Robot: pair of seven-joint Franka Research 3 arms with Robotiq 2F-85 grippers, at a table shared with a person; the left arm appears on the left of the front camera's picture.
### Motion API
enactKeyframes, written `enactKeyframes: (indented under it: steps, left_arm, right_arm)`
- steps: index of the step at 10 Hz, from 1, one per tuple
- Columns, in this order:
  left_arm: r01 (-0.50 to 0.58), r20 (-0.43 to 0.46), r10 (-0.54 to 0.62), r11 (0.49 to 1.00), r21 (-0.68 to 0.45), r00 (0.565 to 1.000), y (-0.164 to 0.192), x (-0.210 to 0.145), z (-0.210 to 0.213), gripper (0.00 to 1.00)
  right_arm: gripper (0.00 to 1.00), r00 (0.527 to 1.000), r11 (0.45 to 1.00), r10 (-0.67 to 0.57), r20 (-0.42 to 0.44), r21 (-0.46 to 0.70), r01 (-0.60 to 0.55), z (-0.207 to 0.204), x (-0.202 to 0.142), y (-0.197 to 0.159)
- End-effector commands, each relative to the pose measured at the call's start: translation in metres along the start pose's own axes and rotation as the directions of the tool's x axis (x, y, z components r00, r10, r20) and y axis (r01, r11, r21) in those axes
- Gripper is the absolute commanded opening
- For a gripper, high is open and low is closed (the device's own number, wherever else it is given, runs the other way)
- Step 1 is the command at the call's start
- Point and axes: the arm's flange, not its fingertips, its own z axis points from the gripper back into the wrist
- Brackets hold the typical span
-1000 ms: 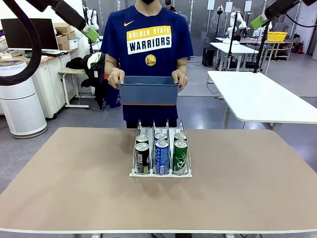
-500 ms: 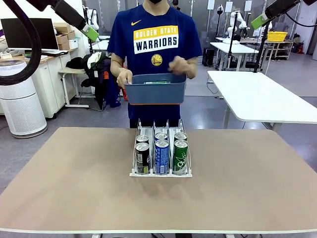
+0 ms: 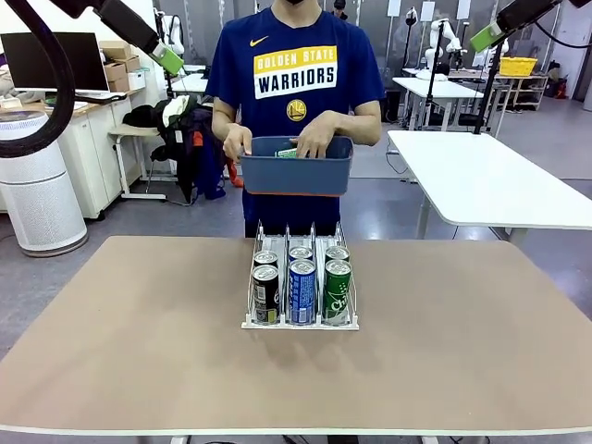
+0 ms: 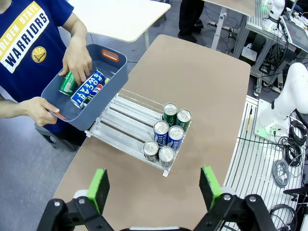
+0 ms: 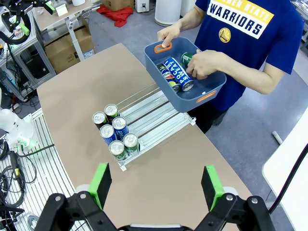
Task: Fill the beverage cans into the dispenser.
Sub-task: Pick up the Sprite handed by the human.
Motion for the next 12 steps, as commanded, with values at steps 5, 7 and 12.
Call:
enactKeyframes:
  steps: [5, 7, 12]
  left_arm:
    - [-0.005, -0.007, 0.005, 1.0, -0.004, 1.0, -0.0009, -0.0014, 0.0009, 1.0]
    - [-0.005, -0.007, 0.005, 1.0, -0.004, 1.0, -0.0009, -0.0014, 0.0009, 1.0]
    - [-0.005, -0.007, 0.005, 1.0, -0.004, 1.0, -0.0009, -0.0014, 0.0009, 1.0]
  right_arm:
    - [1.0, 1.0, 1.0, -0.003, 0.01, 0.01, 0.003, -0.001, -0.0005, 0.0]
    - [1.0, 1.0, 1.0, -0.003, 0.01, 0.01, 0.003, -0.001, -0.0005, 0.0]
    - [1.0, 1.0, 1.0, -0.003, 0.01, 0.01, 0.003, -0.001, -0.0005, 0.0]
